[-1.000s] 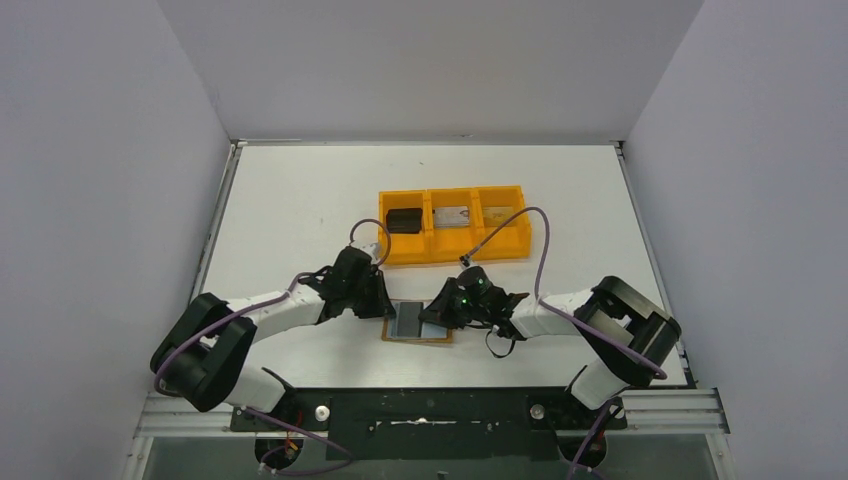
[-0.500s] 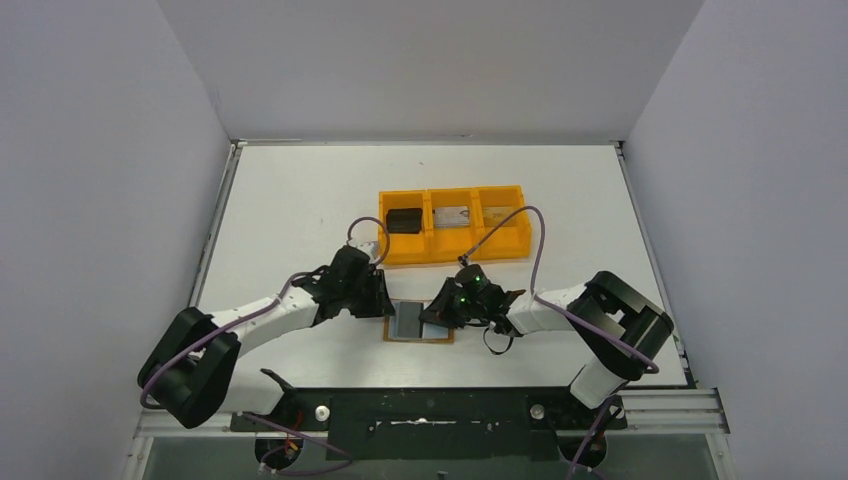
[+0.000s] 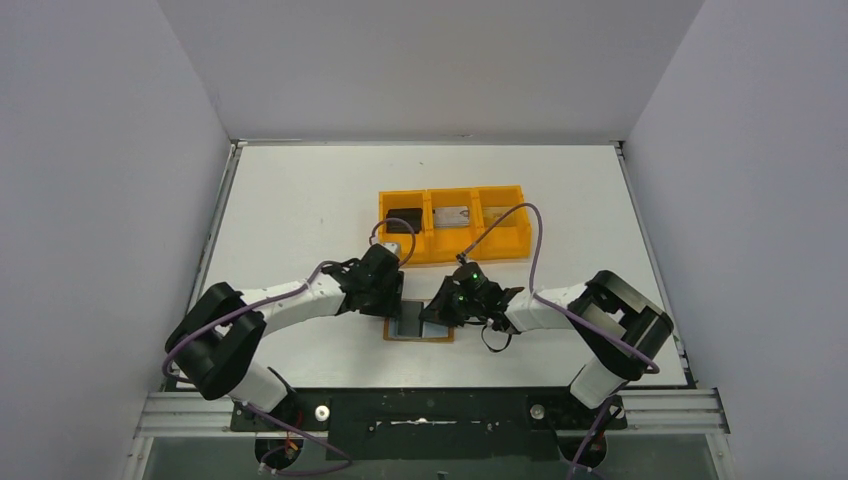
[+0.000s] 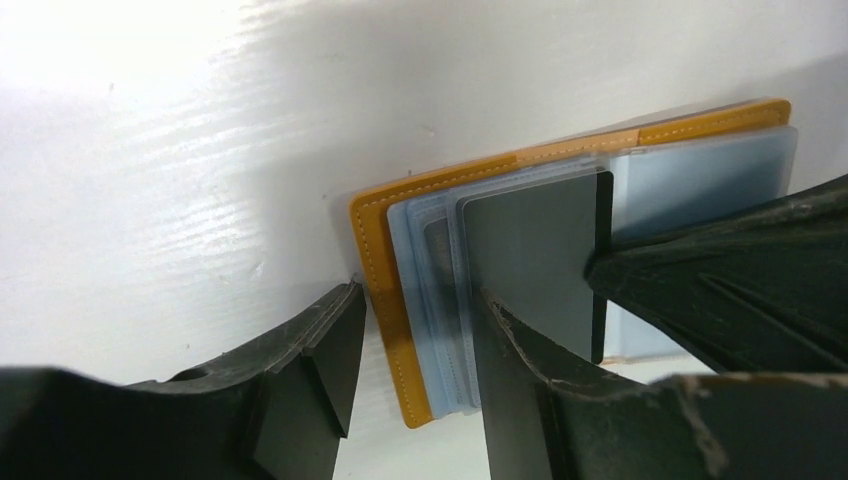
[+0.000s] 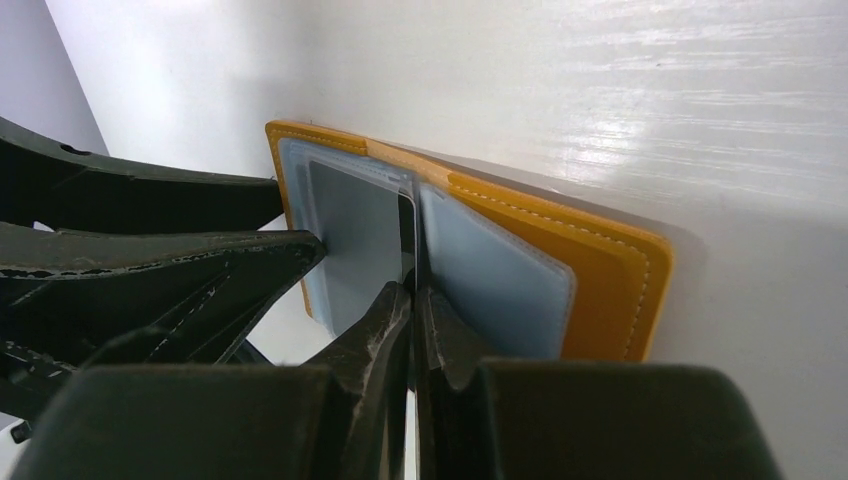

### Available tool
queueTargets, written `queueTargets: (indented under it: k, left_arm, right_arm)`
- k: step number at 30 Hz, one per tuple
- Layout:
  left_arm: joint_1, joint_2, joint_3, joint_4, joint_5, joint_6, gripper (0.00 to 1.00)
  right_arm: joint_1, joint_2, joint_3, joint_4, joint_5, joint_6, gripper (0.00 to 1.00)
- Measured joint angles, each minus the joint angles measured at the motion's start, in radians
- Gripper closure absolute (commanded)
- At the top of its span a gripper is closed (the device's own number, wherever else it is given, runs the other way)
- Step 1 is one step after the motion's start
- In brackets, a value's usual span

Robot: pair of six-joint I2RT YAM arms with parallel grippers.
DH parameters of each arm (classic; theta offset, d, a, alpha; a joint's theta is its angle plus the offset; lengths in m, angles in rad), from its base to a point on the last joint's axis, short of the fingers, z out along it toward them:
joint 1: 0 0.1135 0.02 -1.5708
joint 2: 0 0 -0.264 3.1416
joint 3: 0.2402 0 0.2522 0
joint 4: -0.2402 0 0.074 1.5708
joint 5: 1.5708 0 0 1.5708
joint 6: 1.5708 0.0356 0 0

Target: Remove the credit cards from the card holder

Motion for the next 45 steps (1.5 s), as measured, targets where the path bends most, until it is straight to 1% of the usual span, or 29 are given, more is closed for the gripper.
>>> queueTargets:
  k: [2,5,9,13,21,31,40,42,45]
  left_arm:
    - [-0.011,0.014,0.022,-0.01,-0.024,0.002,0.61]
    - [-0.028,0.033,0.044,-0.02,-0.052,0.001,0.67]
    - [-0.042,0.042,0.055,-0.027,-0.102,-0.005,0.73]
    - [-0.052,0.04,0.054,-0.026,-0.13,-0.015,0.73]
    - [-0.06,0.037,0.048,-0.02,-0.142,-0.02,0.73]
    - [-0.076,0.039,0.032,0.026,-0.146,-0.026,0.75]
    - [-0.085,0.039,0.017,0.037,-0.135,-0.037,0.74]
    - [-0.085,0.037,0.017,0.035,-0.135,-0.038,0.69]
    - [-0.084,0.027,0.018,0.009,-0.143,-0.037,0.62]
  right_arm:
    - [0.0,-0.002,0.0,-0.003,0.004,-0.002,1.0]
    - [0.0,-0.006,0.0,-0.008,0.008,-0.002,1.0]
    - [0.0,-0.01,0.0,-0.014,0.008,-0.005,1.0]
    - [-0.001,-0.013,0.0,-0.015,0.008,-0.005,1.0]
    - [-0.007,-0.026,-0.006,-0.019,0.002,-0.005,0.99]
    - [-0.036,-0.085,-0.036,-0.05,-0.013,-0.006,0.99]
    - [-0.047,-0.135,-0.036,-0.154,0.002,-0.045,0.99]
    - [-0.047,-0.146,-0.036,-0.173,0.013,-0.06,0.99]
    - [-0.04,-0.15,-0.023,-0.252,0.054,-0.082,0.99]
